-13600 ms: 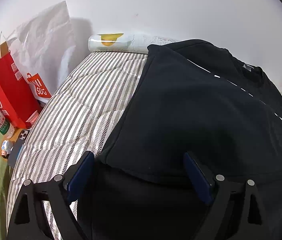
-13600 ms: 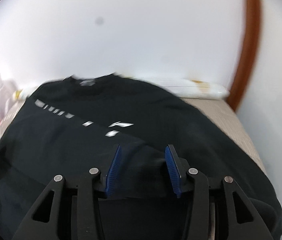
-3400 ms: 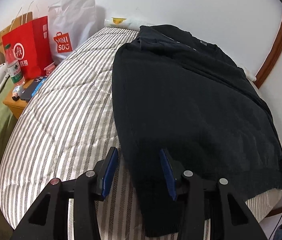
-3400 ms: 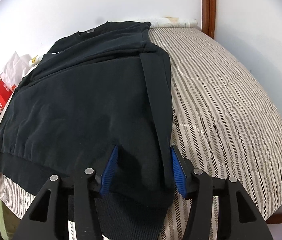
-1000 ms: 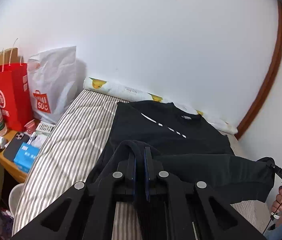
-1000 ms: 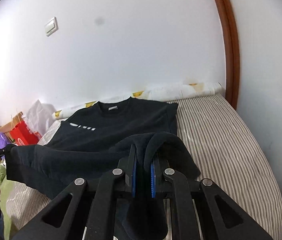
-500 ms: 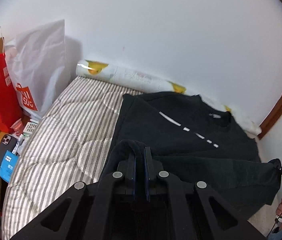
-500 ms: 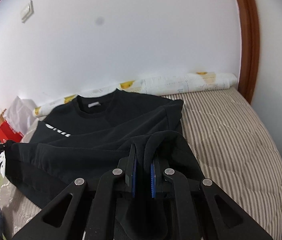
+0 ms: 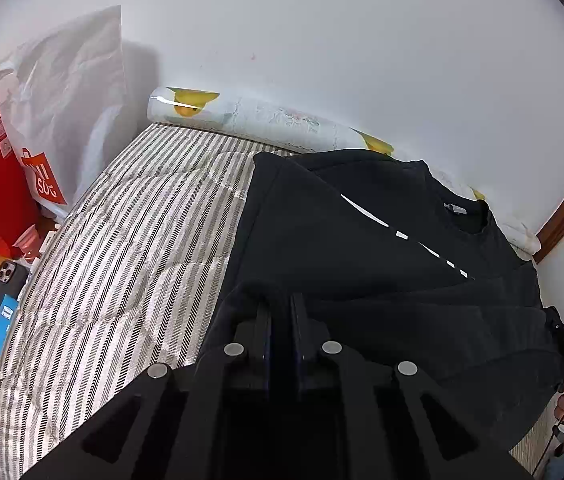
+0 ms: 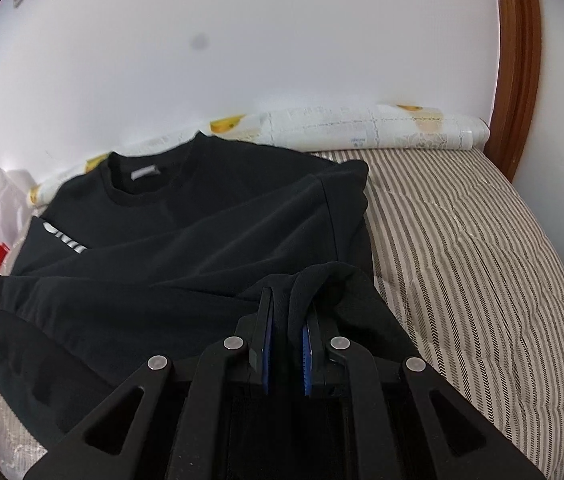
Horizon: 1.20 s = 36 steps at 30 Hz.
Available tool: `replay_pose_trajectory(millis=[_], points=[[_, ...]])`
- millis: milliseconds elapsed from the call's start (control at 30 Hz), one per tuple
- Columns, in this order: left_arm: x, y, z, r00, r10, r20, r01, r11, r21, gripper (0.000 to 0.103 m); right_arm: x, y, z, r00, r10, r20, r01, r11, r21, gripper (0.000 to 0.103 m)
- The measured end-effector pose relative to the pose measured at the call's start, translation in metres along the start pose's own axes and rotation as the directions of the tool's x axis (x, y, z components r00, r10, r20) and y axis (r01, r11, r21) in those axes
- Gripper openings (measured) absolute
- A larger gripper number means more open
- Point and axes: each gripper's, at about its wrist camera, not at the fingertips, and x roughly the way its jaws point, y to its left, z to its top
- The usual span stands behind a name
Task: Fold small clothes
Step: 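Grasp the sweatshirt hem with both tools side by side, then lift the hem with both tools and fold it toward the collar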
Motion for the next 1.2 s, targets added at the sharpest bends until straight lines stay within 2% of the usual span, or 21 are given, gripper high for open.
replay_pose_trajectory(millis=[100,233,333,467,600,733,933,1200], points=[[-0.005,-0.004,0.000,1.000,0.005,-0.011,-0.005,1.000,0.010,0.014,-0.005,0.002,-0.001,1.000,-0.028,-0.001,0.028,1.000,-0.013,0.013],[-0.020,-0.008,-0.004,1.000,-0.015,-0.023,0.016,1.000,0.012,0.035,-0.023,-0.003,-0.004,0.999,-0.043,-0.025,0.043,0.999,0.001,0.034],[-0.041,-0.012,-0.012,1.000,-0.019,0.008,0.019,0.999,0.029,0.044,-0.049,-0.007,-0.013,0.998,-0.059,-0.007,0.059,0.998,0.018,0.039],[-0.062,-0.019,-0.026,0.999,-0.040,0.011,0.039,0.999,0.037,0.045,-0.088,-0.001,-0.027,0.998,-0.059,0.035,0.059,0.998,0.008,0.039],[-0.076,-0.026,-0.047,0.998,-0.055,-0.004,0.055,0.997,0.053,0.045,-0.119,0.019,-0.043,0.997,-0.012,0.070,0.014,1.000,-0.026,0.038],[-0.080,-0.032,-0.067,0.997,-0.067,-0.030,0.069,0.996,0.063,0.045,-0.132,0.046,-0.063,0.996,0.058,0.070,-0.052,0.996,-0.077,0.031],[-0.077,-0.038,-0.089,0.994,-0.086,-0.065,0.090,0.993,0.073,0.045,-0.117,0.075,-0.092,0.993,0.119,0.000,-0.119,0.987,-0.106,0.019],[-0.057,-0.052,-0.092,0.996,-0.045,-0.074,0.055,0.990,0.132,0.045,-0.088,0.080,-0.094,0.991,0.128,-0.046,-0.131,0.990,-0.056,0.018]])
